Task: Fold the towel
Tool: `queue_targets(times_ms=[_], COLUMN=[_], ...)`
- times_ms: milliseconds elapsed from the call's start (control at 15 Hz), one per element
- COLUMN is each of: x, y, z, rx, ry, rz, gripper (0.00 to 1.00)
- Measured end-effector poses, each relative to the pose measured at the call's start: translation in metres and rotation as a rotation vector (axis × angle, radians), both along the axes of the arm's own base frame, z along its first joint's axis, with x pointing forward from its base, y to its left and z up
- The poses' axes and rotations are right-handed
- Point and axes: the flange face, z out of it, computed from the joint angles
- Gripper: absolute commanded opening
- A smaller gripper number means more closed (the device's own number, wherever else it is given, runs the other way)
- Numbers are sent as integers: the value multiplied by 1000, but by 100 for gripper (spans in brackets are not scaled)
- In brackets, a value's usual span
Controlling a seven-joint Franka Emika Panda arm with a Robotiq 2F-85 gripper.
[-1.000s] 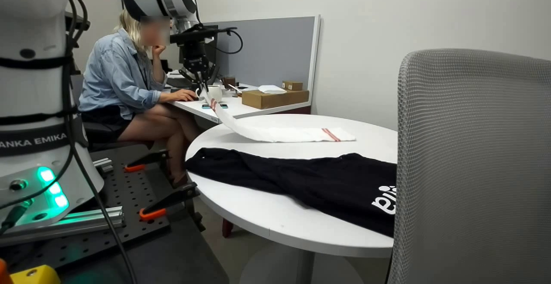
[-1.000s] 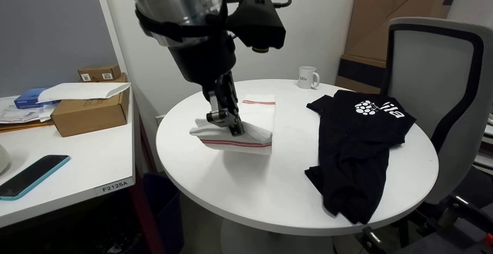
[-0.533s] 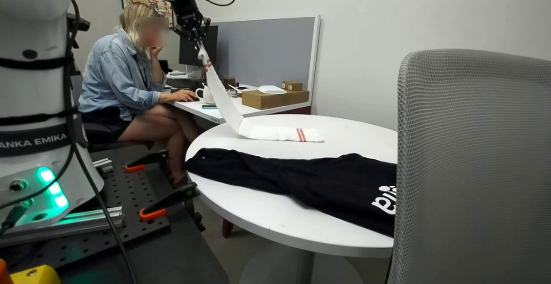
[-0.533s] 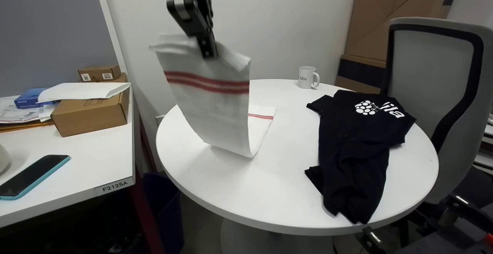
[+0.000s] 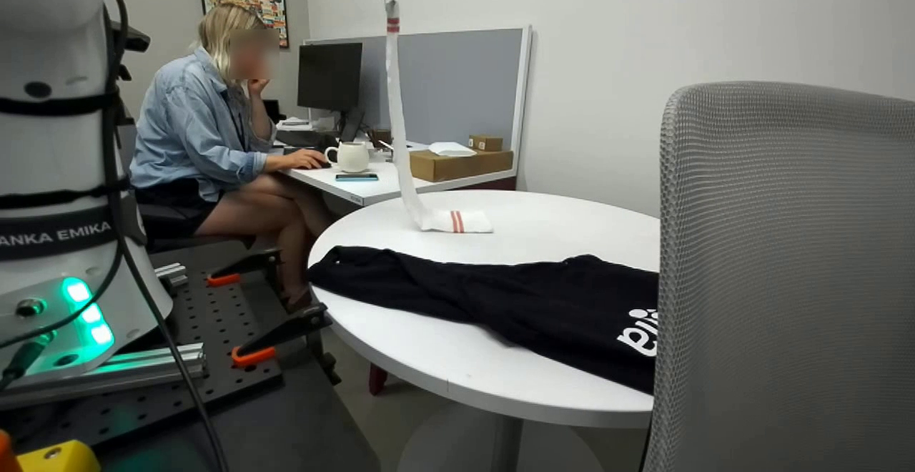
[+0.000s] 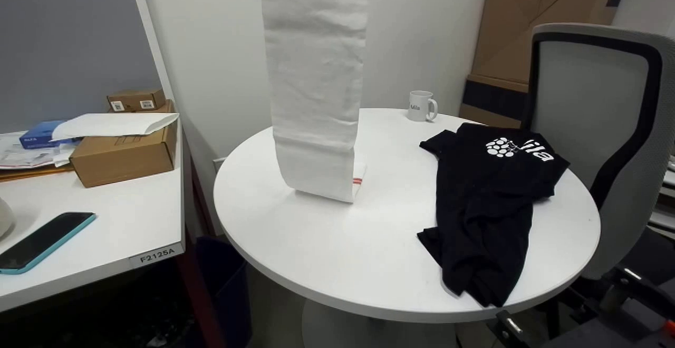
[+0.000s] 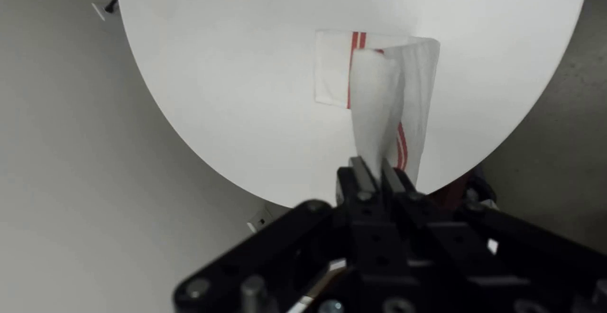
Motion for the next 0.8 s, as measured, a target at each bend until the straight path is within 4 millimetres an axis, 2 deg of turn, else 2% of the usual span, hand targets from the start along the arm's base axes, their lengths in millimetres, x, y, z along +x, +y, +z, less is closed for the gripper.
queue_targets(times_ms=[400, 800], x=[56, 92], y=[-56, -81], z=[5, 11], rx=[5, -41], ry=[2, -27], rz=[-129, -164], gripper=[1, 1])
